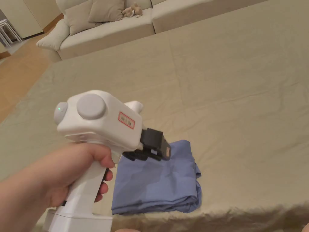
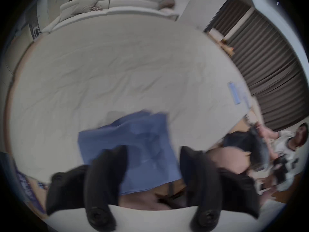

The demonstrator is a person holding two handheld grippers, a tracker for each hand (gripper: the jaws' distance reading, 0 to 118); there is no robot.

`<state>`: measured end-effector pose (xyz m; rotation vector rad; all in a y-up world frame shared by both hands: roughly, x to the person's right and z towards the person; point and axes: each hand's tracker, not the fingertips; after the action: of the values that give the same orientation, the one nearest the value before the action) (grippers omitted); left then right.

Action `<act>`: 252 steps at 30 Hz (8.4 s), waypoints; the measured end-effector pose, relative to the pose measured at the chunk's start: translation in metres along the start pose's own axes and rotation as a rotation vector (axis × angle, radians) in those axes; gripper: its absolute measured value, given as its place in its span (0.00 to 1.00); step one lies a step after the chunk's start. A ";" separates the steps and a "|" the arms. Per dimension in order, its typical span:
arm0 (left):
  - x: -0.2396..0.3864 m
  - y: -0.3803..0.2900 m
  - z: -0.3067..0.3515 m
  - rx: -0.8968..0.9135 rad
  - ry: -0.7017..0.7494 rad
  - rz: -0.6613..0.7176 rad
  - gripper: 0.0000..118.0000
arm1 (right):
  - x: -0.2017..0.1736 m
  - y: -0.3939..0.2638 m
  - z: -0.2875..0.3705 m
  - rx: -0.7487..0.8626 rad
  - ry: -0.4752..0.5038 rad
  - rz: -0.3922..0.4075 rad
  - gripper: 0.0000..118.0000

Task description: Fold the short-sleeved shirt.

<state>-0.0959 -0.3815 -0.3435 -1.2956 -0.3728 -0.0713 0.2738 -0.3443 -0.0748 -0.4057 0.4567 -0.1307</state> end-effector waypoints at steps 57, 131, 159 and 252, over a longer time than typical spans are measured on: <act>-0.187 -0.067 -0.140 0.137 -1.003 0.431 0.85 | 0.004 -0.055 -0.337 -0.538 0.230 -0.247 0.00; -0.015 -0.146 0.071 1.154 0.159 0.064 0.00 | -0.022 0.042 -0.105 0.115 -0.046 0.055 0.00; 0.089 -0.149 0.103 1.245 0.293 -0.073 0.00 | -0.010 0.038 -0.032 0.372 -0.400 0.221 0.00; 0.075 -0.164 0.064 1.273 0.323 0.010 1.00 | -0.015 0.004 -0.054 0.372 -0.409 0.201 1.00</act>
<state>-0.0831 -0.3546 -0.1543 -0.0177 -0.0723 -0.0208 0.2359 -0.3564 -0.1145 -0.0144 0.0622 0.0635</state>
